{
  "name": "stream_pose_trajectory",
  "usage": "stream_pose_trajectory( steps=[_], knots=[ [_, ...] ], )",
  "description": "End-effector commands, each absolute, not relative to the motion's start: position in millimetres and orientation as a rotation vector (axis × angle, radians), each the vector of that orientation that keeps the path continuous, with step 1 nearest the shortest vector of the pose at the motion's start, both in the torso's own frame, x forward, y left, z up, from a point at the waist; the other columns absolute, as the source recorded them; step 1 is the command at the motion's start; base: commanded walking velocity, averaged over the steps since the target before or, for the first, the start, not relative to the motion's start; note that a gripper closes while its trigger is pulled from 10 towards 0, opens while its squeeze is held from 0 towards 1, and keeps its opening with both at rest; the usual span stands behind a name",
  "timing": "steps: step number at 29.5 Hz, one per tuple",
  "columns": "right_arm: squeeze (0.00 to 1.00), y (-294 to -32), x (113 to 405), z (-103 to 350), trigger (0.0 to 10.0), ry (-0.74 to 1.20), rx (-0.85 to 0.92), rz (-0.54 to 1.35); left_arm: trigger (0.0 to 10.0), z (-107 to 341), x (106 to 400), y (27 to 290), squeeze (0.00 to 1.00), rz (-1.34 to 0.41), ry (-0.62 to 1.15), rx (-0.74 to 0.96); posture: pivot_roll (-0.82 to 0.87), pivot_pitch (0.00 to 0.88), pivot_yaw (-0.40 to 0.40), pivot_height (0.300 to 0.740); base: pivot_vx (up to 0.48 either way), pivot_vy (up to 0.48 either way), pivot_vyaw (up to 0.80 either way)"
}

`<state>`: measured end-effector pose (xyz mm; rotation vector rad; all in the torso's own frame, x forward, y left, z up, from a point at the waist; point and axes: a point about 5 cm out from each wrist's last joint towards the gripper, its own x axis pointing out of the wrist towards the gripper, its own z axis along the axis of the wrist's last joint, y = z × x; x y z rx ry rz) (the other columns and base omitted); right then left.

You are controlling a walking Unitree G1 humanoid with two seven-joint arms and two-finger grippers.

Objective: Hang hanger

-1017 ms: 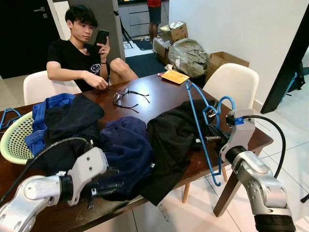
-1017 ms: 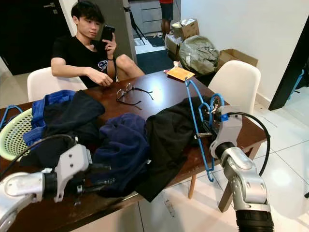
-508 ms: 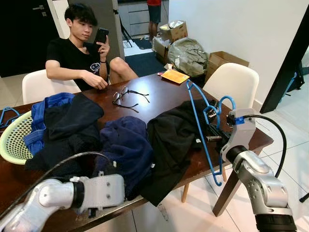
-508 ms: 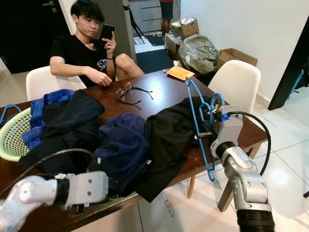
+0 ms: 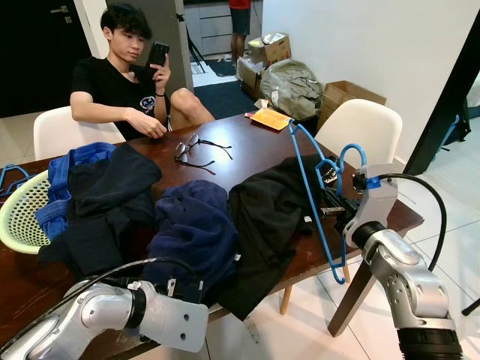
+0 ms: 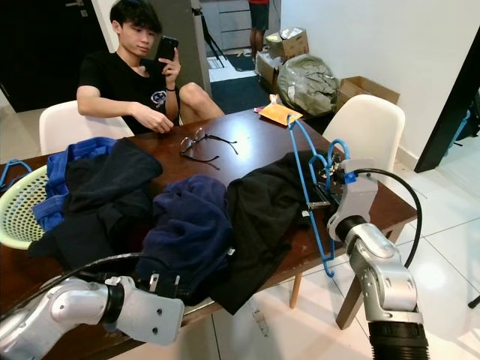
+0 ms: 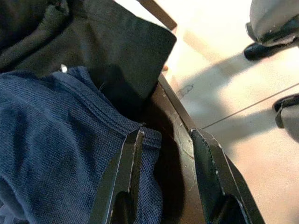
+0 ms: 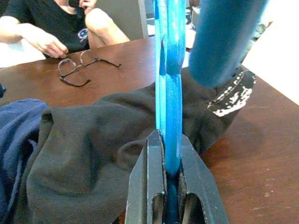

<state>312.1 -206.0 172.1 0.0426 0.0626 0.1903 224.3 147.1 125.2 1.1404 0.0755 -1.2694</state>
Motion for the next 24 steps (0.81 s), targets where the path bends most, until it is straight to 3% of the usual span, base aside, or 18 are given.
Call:
stream_pose_trajectory(
  steps=[1, 18, 19, 20, 21, 24],
  knots=[
    [0.00, -205.1, 312.3, 171.3, 10.0, 0.074, 0.039, 0.197, 10.0, 122.1, 223.7, 152.0, 0.00, -1.283, 0.104, 1.185, 0.03, 0.000, 0.012, 0.740, 0.000, 0.000, 0.00],
    [0.00, -215.8, 311.6, 186.4, 10.0, 0.051, 0.001, 0.186, 10.0, 84.1, 243.1, 163.1, 0.00, -1.166, 0.169, 1.282, -0.04, 0.000, 0.002, 0.740, 0.000, 0.000, 0.00],
    [0.00, -216.5, 310.6, 186.8, 10.0, 0.049, 0.000, 0.183, 6.3, 84.2, 248.1, 162.6, 0.00, -1.147, 0.140, 1.311, -0.04, 0.000, 0.007, 0.740, 0.000, 0.000, 0.00],
    [0.00, -216.5, 310.6, 186.8, 10.0, 0.049, 0.000, 0.183, 6.3, 84.2, 248.1, 162.6, 0.00, -1.147, 0.140, 1.311, -0.04, 0.000, 0.007, 0.740, 0.000, 0.000, 0.00],
    [0.00, -216.8, 309.6, 186.6, 10.0, 0.049, 0.000, 0.180, 0.0, 85.6, 252.2, 161.9, 0.00, -1.131, 0.115, 1.323, -0.04, 0.000, 0.011, 0.740, 0.000, 0.000, 0.00],
    [0.00, -216.6, 308.9, 186.1, 10.0, 0.049, 0.002, 0.178, 0.0, 88.3, 256.0, 161.8, 0.00, -1.111, 0.090, 1.333, -0.04, 0.000, 0.013, 0.740, 0.000, 0.000, 0.00]
  ],
)
